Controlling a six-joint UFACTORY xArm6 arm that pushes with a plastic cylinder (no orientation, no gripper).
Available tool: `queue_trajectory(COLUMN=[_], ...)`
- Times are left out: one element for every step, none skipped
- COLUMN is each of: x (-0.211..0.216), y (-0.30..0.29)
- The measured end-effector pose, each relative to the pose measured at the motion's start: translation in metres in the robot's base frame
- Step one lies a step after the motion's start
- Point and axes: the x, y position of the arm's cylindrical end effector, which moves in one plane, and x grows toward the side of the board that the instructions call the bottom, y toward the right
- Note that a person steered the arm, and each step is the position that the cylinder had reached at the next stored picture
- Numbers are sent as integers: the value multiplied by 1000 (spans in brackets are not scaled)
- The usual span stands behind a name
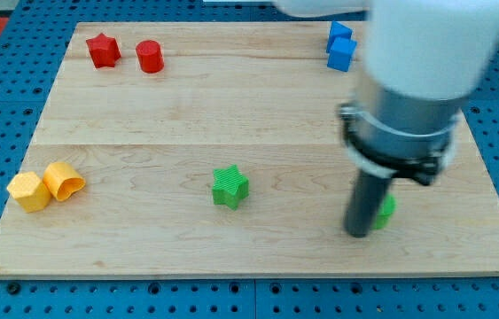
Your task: Move the green star to the top of the green circle
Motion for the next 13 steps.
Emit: queue_trajectory(x=[14,39,5,-45,-48,-64,-88,-88,-77,-53,-72,-97,-101], y=[6,-69,-132,-166,-227,-271,-223,-174,-150,-154,-137,-141,-122])
